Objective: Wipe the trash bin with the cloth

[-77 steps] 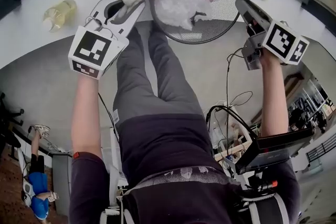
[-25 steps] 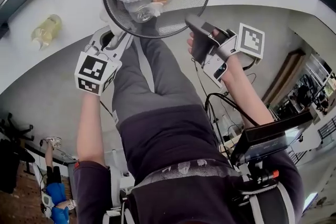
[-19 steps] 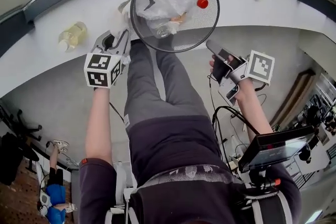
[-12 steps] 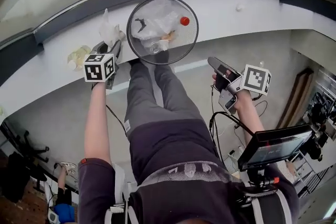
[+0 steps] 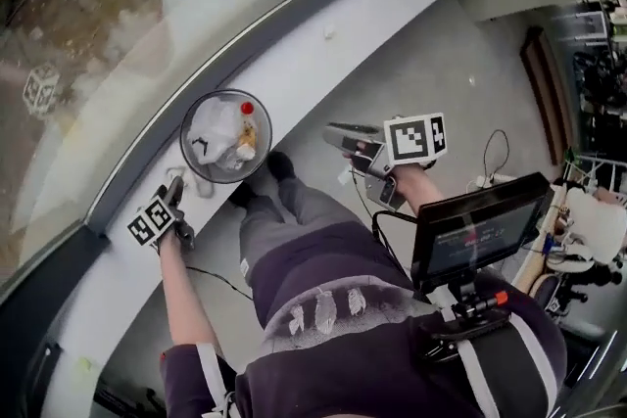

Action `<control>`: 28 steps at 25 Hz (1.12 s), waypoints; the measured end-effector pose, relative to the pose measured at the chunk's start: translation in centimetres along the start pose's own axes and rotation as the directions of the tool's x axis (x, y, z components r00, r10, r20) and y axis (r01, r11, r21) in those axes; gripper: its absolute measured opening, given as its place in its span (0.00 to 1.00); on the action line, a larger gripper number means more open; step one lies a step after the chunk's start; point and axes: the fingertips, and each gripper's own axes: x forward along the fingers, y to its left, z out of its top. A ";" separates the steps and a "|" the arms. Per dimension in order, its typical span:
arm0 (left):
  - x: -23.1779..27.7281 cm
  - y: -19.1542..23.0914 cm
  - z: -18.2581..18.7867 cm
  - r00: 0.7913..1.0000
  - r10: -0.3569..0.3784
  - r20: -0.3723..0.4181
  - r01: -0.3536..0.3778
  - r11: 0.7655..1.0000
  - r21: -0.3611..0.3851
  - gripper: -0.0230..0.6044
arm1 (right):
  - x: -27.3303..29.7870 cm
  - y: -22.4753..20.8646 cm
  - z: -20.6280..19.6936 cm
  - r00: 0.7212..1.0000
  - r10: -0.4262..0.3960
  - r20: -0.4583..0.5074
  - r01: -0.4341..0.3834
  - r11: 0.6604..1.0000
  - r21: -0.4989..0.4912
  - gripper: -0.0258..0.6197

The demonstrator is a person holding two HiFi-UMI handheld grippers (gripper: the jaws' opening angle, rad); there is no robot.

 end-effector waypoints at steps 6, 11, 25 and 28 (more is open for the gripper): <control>-6.3 -5.3 6.3 0.974 -0.115 0.197 0.101 0.992 0.077 0.34 | -2.4 3.3 0.5 0.985 0.161 0.063 -0.155 0.984 -0.082 0.17; -14.4 -17.8 9.8 0.873 -0.388 0.296 0.272 0.890 0.366 0.03 | -5.2 5.7 1.5 0.931 0.339 0.132 -0.317 0.934 -0.162 0.04; -17.3 -50.8 -4.0 0.797 -0.596 0.094 0.299 0.526 0.796 0.03 | -24.0 -0.3 -1.6 0.825 0.519 0.226 -0.391 0.811 -0.435 0.04; -17.8 -54.4 -5.7 0.808 -0.588 0.042 0.248 0.404 0.881 0.03 | -25.6 -1.4 -1.5 0.815 0.518 0.260 -0.377 0.814 -0.441 0.04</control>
